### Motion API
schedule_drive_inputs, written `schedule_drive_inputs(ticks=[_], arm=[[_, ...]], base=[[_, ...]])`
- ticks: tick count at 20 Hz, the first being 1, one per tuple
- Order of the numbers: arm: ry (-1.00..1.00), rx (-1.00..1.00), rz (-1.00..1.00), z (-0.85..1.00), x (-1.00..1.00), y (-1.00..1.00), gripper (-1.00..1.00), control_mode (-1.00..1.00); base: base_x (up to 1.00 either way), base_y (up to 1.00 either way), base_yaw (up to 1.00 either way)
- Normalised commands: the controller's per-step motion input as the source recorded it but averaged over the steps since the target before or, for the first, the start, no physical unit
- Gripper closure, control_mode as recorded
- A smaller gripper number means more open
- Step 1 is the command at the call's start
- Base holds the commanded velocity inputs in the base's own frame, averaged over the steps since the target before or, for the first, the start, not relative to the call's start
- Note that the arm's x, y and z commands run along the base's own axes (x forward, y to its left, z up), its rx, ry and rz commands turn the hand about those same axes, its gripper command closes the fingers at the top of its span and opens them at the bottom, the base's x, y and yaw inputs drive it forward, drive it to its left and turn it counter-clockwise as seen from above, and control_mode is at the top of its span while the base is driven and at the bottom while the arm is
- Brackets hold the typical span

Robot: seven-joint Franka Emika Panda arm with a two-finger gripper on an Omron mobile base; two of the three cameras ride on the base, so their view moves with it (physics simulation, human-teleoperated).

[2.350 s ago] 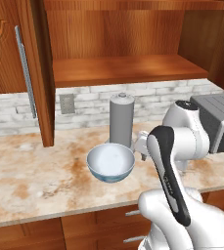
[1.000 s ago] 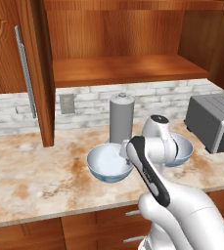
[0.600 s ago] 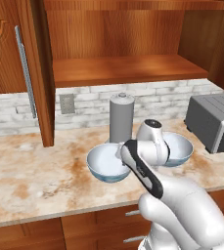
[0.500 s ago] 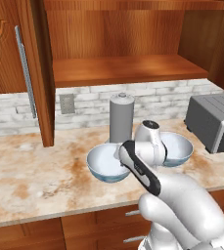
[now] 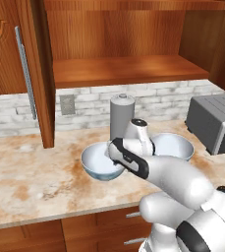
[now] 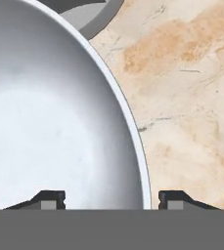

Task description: Open the cabinet. Pick the bowls from the counter and place them in the cabinet. Then close the cabinet.

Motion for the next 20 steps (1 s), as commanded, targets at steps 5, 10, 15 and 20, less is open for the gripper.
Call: schedule_drive_inputs(ticks=[5,10,15,20], arm=[[0.0,0.0,-0.03,-0.18,-0.01,0.4,1.0,-1.0],[-0.02,0.0,-0.23,-0.02,-0.34,0.13,1.0,-1.0],[0.0,0.08,-0.4,0.33,-0.4,-0.17,1.0,-1.0],[-0.01,0.21,-0.36,0.8,-0.53,-0.28,1.0,-1.0]], base=[[0.0,0.0,0.0],[0.0,0.0,0.0],[0.0,0.0,0.0],[0.0,0.0,0.0]])
